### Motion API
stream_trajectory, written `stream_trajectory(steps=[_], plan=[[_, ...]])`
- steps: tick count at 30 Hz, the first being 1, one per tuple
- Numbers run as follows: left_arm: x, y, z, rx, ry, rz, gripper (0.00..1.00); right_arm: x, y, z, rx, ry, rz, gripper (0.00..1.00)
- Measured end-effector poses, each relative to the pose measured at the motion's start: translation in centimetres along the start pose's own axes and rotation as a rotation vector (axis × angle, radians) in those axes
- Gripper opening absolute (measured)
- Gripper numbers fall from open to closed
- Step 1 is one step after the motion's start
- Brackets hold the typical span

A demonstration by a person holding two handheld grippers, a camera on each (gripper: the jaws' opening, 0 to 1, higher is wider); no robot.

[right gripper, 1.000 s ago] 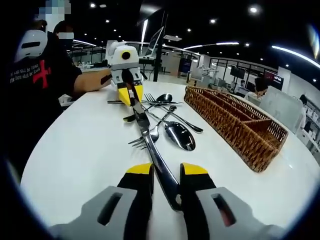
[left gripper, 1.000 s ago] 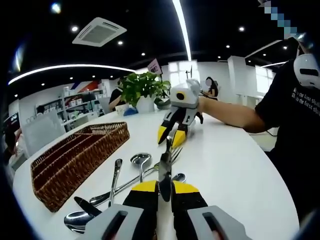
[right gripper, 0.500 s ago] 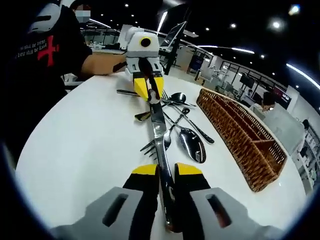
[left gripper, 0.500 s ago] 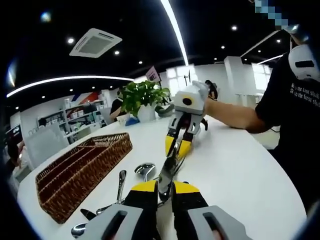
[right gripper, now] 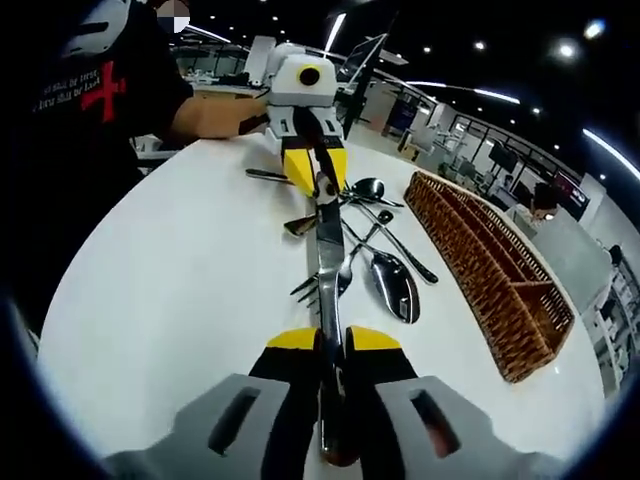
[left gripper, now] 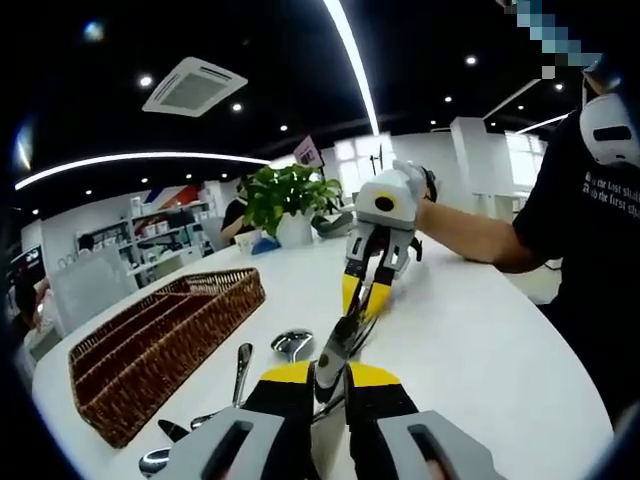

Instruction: Arrange the knives, forks, and spoons in their matching storage slots by inserting each utensil handle-first until every utensil is classified and aligned in the correct compartment

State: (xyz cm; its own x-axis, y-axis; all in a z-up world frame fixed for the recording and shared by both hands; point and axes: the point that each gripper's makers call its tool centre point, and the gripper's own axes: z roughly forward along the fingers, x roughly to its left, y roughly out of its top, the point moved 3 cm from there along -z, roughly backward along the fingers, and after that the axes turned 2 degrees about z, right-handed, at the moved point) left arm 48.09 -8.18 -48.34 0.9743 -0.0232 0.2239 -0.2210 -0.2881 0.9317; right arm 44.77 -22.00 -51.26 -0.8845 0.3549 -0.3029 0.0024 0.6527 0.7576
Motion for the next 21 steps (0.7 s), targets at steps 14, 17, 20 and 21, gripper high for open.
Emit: stream_trajectory(steps=[14, 17, 20, 21], plan=[[0.1, 0.2, 0.0, -0.019, 0.01, 0.02, 0.1, -0.4, 0.0, 0.1, 0.055, -0.045, -0.07, 0.08], [-0.1, 0.4, 0.0, -0.031, -0.001, 0.024, 0.09, -0.6, -0.1, 0.0, 0.036, -0.046, -0.053, 0.08], [-0.1, 0.2, 0.1, -0.027, -0.003, 0.027, 0.09, -0.8, -0.3, 0.1, 0.009, -0.043, 0.04, 0.1], [-0.1, 0.2, 0.1, -0.027, -0.004, 0.023, 0.09, -0.9, -0.3, 0.1, 0.009, -0.045, 0.028, 0.11]])
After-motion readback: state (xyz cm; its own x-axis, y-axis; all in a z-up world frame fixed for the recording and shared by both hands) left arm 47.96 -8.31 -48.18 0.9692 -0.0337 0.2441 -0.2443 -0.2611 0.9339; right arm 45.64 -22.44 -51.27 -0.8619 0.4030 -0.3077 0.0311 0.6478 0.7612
